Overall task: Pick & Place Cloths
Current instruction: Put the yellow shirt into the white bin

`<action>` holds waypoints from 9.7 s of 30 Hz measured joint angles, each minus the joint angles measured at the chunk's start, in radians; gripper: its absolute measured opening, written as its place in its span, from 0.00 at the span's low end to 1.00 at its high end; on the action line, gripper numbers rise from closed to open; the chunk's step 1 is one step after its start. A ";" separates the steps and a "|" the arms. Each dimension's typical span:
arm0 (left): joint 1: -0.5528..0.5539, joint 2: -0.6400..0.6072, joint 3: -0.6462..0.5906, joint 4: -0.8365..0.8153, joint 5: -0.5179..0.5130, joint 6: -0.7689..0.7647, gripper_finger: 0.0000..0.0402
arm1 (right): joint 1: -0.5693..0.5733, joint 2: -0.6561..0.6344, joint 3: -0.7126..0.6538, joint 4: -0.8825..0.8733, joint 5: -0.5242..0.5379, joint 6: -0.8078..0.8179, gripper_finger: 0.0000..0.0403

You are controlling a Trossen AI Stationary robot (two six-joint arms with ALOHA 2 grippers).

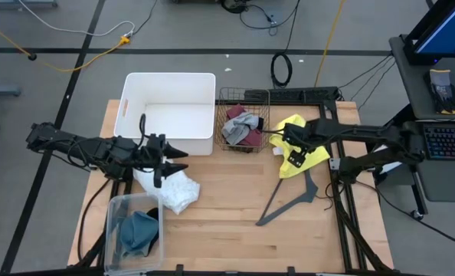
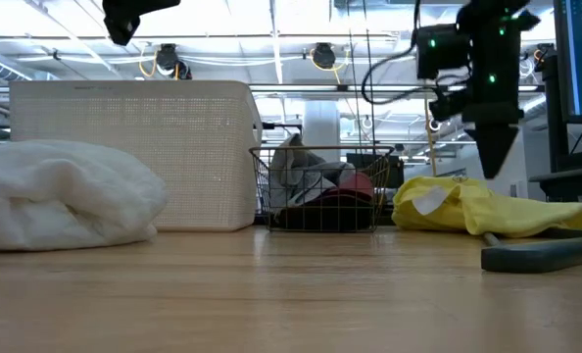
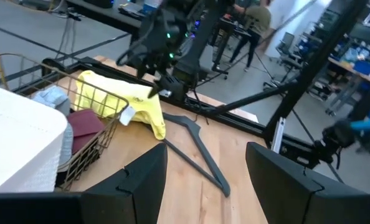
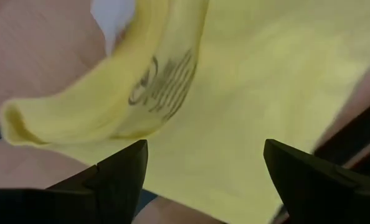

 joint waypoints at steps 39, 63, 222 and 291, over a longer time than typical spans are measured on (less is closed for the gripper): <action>0.000 0.000 0.000 0.001 -0.038 -0.052 0.56 | -0.073 -0.001 -0.346 0.270 -0.162 0.269 0.27; 0.000 0.000 0.000 0.001 -0.038 -0.051 0.56 | -0.073 -0.252 -0.183 0.136 -0.075 0.317 0.07; 0.611 0.139 0.291 -0.232 -0.263 -0.131 0.10 | 0.258 -0.148 0.375 0.592 -0.023 -0.538 0.48; 1.014 0.877 0.603 -0.767 0.244 -0.363 0.12 | 0.258 -0.362 0.375 0.429 -0.020 -0.496 0.00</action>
